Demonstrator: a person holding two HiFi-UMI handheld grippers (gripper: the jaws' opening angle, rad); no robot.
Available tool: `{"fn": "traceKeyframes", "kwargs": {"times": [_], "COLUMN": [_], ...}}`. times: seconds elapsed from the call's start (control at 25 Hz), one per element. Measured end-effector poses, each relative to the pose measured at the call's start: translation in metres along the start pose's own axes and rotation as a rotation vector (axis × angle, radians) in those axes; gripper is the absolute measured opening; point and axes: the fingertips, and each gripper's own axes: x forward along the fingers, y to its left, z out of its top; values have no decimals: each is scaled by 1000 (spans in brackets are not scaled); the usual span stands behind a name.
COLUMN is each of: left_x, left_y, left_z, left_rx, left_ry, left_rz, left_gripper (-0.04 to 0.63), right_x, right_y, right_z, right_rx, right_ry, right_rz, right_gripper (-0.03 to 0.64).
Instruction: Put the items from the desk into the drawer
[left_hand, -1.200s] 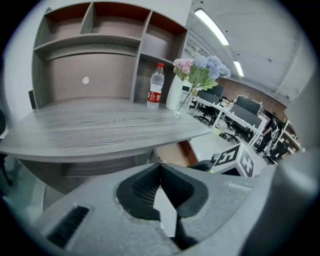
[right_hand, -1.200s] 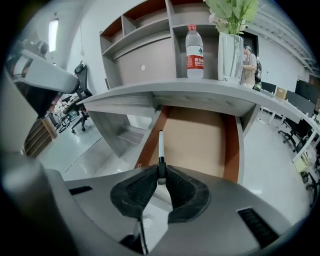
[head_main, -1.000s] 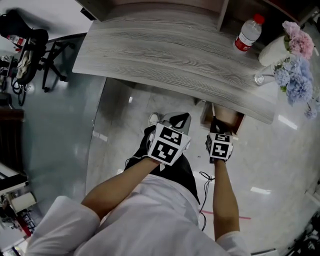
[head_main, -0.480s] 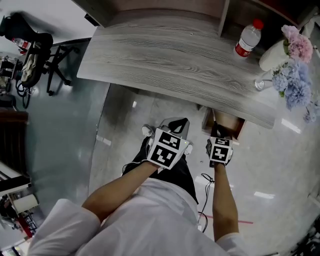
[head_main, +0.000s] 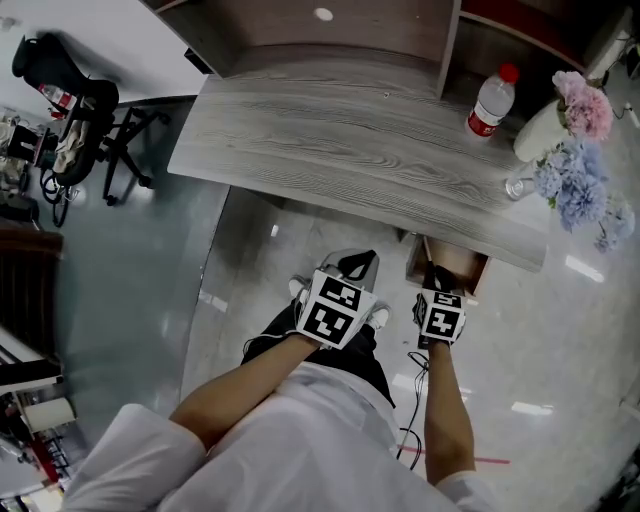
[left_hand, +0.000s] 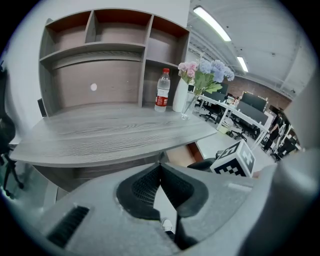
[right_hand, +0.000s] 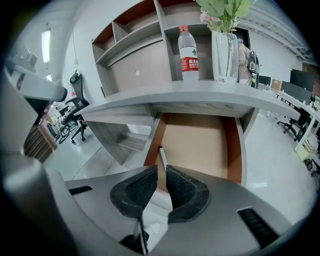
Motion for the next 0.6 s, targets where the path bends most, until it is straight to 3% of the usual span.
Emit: {"fn": "traceKeyframes", "kwargs": {"times": [0.6], "left_x": [-41], "left_y": [33], "left_z": [14], "left_rx": [-5], "left_ry": [-82], "left_rz": [-86], "left_gripper": [3], "right_x": [-74], "right_y": [93], "right_z": [92], "right_rx": [53], "right_ry": [-220], "right_rz": [47], "right_gripper": [14]}}
